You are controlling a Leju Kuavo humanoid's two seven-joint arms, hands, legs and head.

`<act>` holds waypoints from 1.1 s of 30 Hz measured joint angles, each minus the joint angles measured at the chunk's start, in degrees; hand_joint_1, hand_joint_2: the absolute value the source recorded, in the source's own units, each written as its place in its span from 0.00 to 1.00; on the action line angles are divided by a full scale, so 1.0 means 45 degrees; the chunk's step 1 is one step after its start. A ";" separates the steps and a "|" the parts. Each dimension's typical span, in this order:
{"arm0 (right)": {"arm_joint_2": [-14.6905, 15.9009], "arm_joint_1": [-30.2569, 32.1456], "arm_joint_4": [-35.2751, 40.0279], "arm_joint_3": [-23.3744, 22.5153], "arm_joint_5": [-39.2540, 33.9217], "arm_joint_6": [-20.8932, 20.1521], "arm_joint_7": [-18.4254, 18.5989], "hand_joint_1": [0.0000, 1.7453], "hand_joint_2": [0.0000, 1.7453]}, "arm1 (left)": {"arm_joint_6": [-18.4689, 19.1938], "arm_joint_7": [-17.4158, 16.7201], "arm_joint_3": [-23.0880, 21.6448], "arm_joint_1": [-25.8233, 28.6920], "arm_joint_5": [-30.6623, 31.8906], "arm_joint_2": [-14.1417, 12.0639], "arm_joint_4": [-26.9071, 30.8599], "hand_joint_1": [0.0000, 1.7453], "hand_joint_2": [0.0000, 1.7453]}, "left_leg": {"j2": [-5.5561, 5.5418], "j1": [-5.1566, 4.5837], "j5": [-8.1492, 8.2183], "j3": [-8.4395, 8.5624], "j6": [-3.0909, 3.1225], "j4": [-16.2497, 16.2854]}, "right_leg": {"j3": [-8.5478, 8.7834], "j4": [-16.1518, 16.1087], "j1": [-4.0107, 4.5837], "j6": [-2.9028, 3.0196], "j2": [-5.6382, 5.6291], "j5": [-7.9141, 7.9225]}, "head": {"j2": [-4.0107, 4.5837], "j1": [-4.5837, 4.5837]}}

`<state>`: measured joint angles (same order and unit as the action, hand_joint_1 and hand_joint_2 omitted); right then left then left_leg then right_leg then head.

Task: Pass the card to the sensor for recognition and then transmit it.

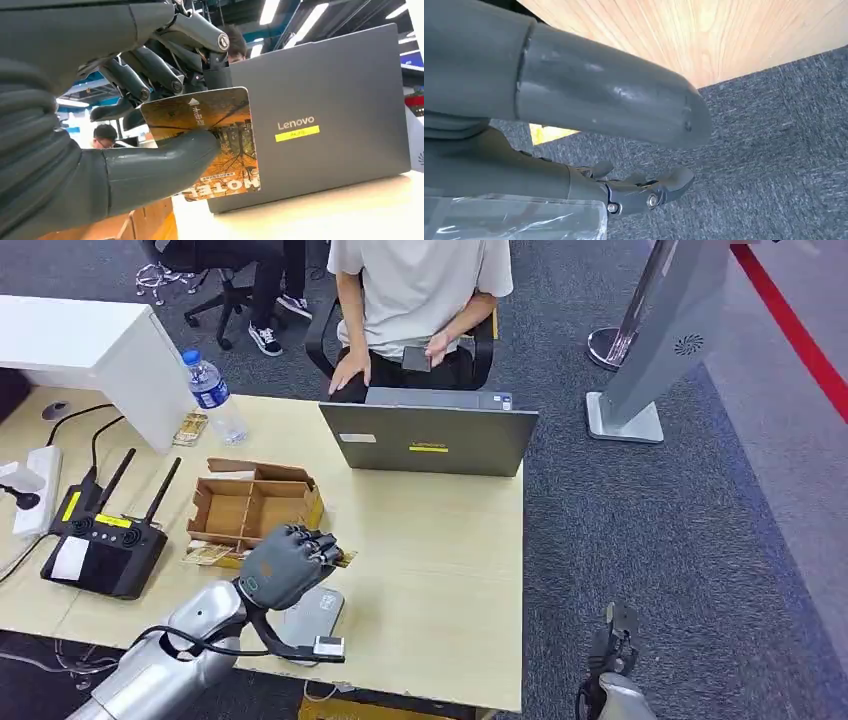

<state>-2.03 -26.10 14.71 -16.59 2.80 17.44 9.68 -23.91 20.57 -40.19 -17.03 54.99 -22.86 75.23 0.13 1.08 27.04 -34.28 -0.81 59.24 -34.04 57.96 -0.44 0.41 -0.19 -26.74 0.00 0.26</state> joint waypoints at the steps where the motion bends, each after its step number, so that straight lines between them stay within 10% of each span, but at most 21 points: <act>1: 0.0005 0.0001 0.0000 0.0000 0.0005 -0.0005 0.0005 0.00 0.00 | 0.0005 0.0000 0.0000 0.0012 0.0000 -0.0005 0.0000 1.00 1.00 | 0.0000 0.0000 0.0000 0.0000 0.0000 0.0000 | 0.0000 0.0000 0.0000 0.0000 0.0000 0.0000 | 0.0000 0.0005; 33: 0.0204 0.0037 0.0068 0.0097 0.0471 -0.0418 0.0481 0.00 0.00 | 0.2676 0.0496 0.0000 0.1086 -0.0170 -0.0568 -0.0335 1.00 1.00 | -0.0005 0.0002 0.0000 -0.0002 -0.0001 -0.0002 | 0.0004 0.0001 0.0001 0.0000 0.0005 0.0000 | 0.0000 0.0005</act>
<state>-1.11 -25.93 15.02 -16.15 4.92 15.56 11.85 -11.87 22.80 -40.19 -12.14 54.23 -25.42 73.72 0.11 1.09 27.04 -34.29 -0.81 59.23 -34.02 57.96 -0.43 0.41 -0.17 -26.74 0.00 0.28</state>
